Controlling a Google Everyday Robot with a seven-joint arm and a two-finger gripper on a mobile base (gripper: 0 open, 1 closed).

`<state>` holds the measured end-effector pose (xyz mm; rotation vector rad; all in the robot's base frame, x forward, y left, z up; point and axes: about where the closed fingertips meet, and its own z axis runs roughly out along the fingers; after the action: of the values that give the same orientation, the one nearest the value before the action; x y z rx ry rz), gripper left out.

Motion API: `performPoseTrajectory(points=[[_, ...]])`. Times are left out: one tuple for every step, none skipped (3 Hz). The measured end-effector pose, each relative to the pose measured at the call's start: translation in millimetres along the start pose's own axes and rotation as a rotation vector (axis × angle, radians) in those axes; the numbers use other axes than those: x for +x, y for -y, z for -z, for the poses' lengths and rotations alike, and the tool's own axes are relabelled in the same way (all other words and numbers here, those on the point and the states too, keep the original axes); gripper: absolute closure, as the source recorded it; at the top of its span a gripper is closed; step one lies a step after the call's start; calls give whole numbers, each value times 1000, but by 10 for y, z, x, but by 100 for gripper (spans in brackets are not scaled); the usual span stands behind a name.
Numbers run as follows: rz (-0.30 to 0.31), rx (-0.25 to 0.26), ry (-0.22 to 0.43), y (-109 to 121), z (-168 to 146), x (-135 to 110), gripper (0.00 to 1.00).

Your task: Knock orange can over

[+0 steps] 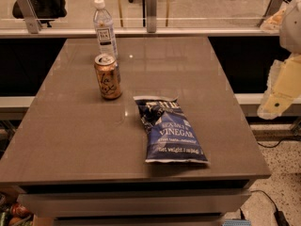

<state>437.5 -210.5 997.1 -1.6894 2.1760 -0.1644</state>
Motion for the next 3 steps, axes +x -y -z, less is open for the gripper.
performPoseTrajectory(points=[[0,0,0,0,1,0,0],[-13,0,14,43,1,-43,0],[12,-14,54,154,-70,-234,0]])
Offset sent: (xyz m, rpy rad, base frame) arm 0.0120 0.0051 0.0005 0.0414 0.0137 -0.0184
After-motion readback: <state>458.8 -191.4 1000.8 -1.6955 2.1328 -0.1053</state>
